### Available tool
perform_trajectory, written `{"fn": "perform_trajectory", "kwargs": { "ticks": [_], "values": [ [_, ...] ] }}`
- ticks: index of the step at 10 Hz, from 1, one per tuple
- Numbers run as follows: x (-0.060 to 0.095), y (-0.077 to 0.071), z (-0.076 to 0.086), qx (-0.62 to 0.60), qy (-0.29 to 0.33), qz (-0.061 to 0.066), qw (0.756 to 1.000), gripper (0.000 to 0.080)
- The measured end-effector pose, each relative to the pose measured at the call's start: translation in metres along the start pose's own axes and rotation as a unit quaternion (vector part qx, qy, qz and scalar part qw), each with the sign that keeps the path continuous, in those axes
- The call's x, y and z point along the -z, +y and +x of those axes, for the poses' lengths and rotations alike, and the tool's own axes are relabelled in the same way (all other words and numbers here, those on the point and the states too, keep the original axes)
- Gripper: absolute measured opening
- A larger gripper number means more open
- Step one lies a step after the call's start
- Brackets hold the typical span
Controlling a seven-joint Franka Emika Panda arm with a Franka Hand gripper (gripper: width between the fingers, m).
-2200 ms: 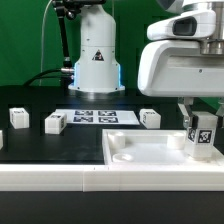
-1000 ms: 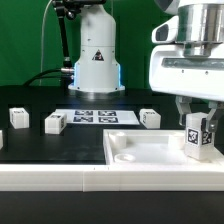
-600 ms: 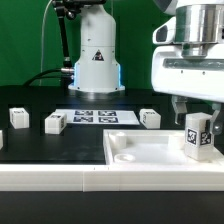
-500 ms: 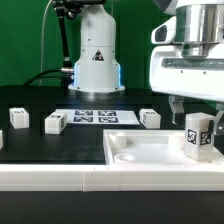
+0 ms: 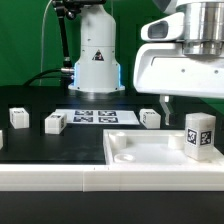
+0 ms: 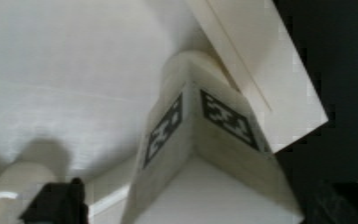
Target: Assemble one leg
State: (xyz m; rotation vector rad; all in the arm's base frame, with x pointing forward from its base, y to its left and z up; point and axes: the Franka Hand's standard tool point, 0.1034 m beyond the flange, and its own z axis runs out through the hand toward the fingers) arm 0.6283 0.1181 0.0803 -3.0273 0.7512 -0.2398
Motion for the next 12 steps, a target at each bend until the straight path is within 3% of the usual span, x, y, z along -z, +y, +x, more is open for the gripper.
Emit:
{"fn": "perform_trajectory", "kwargs": {
  "ticks": [5, 9, 11, 12],
  "values": [
    [0.0003, 0.0001, -0.0006, 0.228, 0.001, -0.003, 0.974, 0.0649],
    [0.0001, 0.0008, -0.0002, 0.284, 0.002, -0.007, 0.959, 0.0649],
    [0.0001, 0.0009, -0.0002, 0.282, 0.002, -0.007, 0.959, 0.0377],
    [-0.0002, 0.001, -0.0004, 0.266, 0.001, -0.007, 0.964, 0.029]
  ]
}}
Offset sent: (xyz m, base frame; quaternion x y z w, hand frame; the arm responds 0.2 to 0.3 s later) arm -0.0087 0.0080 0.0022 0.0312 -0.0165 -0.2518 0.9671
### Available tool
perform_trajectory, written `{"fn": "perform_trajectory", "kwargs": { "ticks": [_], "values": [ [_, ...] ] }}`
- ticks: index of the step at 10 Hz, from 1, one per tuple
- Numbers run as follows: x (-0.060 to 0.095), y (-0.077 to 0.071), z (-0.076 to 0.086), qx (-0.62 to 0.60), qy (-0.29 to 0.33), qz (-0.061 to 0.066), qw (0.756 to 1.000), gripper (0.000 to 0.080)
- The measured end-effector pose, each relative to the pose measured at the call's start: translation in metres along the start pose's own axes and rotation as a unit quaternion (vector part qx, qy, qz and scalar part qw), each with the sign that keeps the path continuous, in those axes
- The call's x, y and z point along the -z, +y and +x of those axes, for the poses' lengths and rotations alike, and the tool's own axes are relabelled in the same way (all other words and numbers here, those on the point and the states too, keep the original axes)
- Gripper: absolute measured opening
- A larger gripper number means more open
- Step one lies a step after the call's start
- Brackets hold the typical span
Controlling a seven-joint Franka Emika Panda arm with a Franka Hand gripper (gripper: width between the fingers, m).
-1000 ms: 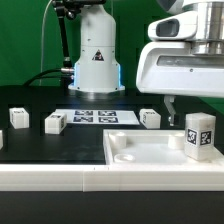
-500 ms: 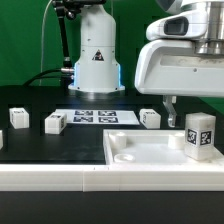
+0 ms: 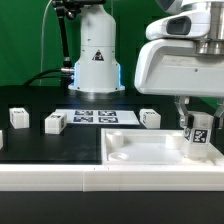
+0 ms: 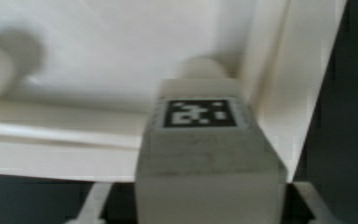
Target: Assemble one leg
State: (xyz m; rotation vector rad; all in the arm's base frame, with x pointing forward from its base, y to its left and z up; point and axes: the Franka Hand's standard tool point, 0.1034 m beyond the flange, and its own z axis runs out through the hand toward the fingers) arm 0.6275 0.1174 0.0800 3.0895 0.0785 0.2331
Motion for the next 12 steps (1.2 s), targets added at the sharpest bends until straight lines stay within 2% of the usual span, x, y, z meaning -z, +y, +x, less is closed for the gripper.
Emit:
{"fn": "perform_trajectory", "kwargs": {
  "ticks": [2, 3, 5, 7, 9, 10, 12],
  "values": [
    [-0.0005, -0.0001, -0.0002, -0.021, 0.0, 0.0, 1.0, 0.029],
    [-0.0018, -0.0019, -0.001, -0.097, -0.001, 0.0, 0.995, 0.029],
    [-0.0025, -0.0024, -0.0013, -0.222, -0.001, 0.002, 0.975, 0.029],
    [-0.0033, 0.0, -0.0015, -0.328, -0.001, 0.001, 0.945, 0.0291],
    [-0.0039, 0.0025, -0.0014, -0.435, 0.0, -0.001, 0.901, 0.0291],
    [-0.0043, 0.004, -0.0025, -0.507, -0.004, -0.003, 0.862, 0.0291],
    [-0.0048, 0.005, -0.0043, -0.597, -0.007, -0.008, 0.802, 0.0291]
  ]
}}
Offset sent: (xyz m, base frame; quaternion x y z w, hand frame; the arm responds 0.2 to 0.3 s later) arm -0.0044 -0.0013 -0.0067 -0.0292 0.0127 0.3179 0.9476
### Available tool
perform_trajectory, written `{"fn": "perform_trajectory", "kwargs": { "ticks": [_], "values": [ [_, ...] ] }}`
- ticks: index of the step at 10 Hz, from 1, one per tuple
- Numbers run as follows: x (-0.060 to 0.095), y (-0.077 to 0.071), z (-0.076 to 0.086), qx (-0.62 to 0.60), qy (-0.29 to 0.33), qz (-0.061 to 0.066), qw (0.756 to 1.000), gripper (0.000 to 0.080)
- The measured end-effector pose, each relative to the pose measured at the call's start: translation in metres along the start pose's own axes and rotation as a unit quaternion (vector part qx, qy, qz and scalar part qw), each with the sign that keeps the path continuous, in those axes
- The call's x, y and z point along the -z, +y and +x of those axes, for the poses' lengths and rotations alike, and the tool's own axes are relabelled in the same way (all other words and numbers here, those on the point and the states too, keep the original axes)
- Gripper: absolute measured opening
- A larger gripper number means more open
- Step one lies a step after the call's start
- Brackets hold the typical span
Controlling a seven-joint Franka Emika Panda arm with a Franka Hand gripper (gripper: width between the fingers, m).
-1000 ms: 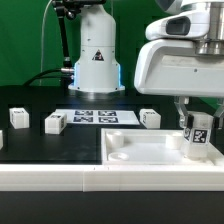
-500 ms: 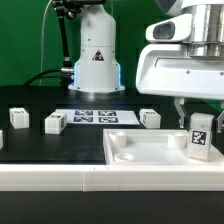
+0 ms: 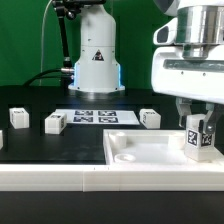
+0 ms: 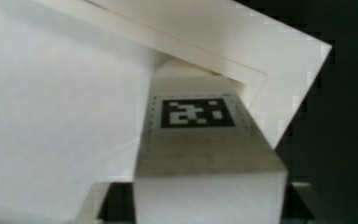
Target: Assemble one leg
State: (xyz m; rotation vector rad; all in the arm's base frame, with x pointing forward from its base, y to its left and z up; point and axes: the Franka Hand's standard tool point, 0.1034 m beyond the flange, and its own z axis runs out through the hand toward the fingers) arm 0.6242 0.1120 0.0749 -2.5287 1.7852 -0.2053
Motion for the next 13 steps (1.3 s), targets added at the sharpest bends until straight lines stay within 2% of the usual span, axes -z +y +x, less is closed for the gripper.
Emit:
{"fn": "perform_trajectory", "kwargs": {
  "ticks": [3, 6, 7, 8, 9, 11, 13],
  "values": [
    [-0.0003, 0.0022, 0.0018, -0.092, -0.008, -0.005, 0.996, 0.0292],
    [-0.0008, 0.003, 0.0011, -0.133, -0.011, -0.006, 0.991, 0.0292],
    [-0.0009, 0.003, 0.0009, -0.122, -0.011, -0.006, 0.992, 0.0388],
    [-0.0001, 0.0024, 0.0012, -0.103, -0.011, -0.003, 0.995, 0.0526],
    [0.0018, 0.0007, 0.0024, -0.073, -0.01, 0.004, 0.997, 0.061],
    [0.0028, -0.0019, 0.0031, 0.03, -0.007, 0.013, 0.999, 0.0642],
    [0.0042, -0.0048, 0.0006, 0.153, -0.004, 0.017, 0.988, 0.0647]
  ]
}}
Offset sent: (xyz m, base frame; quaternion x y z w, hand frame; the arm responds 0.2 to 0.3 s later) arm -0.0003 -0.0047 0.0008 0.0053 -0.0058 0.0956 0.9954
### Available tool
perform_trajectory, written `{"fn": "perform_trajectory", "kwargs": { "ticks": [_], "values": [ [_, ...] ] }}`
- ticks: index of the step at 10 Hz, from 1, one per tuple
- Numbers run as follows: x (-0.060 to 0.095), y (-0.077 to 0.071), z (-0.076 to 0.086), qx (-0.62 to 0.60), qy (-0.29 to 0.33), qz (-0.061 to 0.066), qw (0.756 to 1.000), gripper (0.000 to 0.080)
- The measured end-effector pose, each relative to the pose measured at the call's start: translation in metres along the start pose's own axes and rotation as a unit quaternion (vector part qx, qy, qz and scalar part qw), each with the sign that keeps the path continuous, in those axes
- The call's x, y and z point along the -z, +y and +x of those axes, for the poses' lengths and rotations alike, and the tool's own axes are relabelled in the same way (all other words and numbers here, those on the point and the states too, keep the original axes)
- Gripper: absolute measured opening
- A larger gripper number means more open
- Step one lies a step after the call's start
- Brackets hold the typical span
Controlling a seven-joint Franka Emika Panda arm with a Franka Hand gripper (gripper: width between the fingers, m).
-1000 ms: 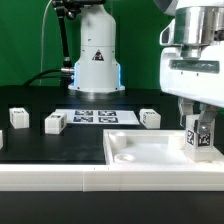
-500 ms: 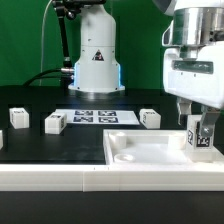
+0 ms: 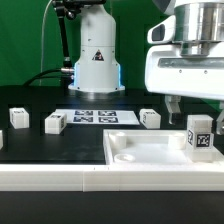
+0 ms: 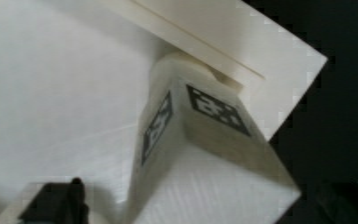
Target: Assemble one leg
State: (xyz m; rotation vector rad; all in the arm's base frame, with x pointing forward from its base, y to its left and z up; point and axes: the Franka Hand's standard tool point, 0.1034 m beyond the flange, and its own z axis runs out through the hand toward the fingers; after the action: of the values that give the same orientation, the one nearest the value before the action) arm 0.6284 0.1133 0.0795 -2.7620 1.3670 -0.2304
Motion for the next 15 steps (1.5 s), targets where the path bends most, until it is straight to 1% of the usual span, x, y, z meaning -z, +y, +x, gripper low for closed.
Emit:
{"fn": "perform_trajectory", "kwargs": {
  "ticks": [1, 3, 5, 6, 7, 8, 10, 12, 13, 15],
  "values": [
    [0.0007, -0.0023, 0.0005, 0.055, 0.003, 0.005, 0.998, 0.0649],
    [0.0018, -0.0058, -0.0034, 0.16, 0.003, 0.006, 0.987, 0.0649],
    [0.0007, -0.0044, -0.0027, 0.269, 0.006, 0.006, 0.963, 0.0649],
    [0.0004, -0.0041, -0.0021, 0.298, 0.008, 0.006, 0.955, 0.0649],
    [0.0005, -0.0048, -0.0029, 0.341, 0.01, 0.005, 0.94, 0.0649],
    [0.0005, -0.005, -0.0035, 0.367, 0.01, 0.005, 0.93, 0.0649],
    [0.0004, -0.0045, -0.0018, 0.402, 0.012, 0.003, 0.916, 0.0649],
    [0.0002, -0.0044, -0.0018, 0.399, 0.012, 0.003, 0.917, 0.0381],
    [0.0003, -0.0045, -0.0017, 0.399, 0.012, 0.003, 0.917, 0.0291],
    [-0.0002, -0.004, -0.0014, 0.385, 0.012, 0.003, 0.923, 0.0291]
  ]
}}
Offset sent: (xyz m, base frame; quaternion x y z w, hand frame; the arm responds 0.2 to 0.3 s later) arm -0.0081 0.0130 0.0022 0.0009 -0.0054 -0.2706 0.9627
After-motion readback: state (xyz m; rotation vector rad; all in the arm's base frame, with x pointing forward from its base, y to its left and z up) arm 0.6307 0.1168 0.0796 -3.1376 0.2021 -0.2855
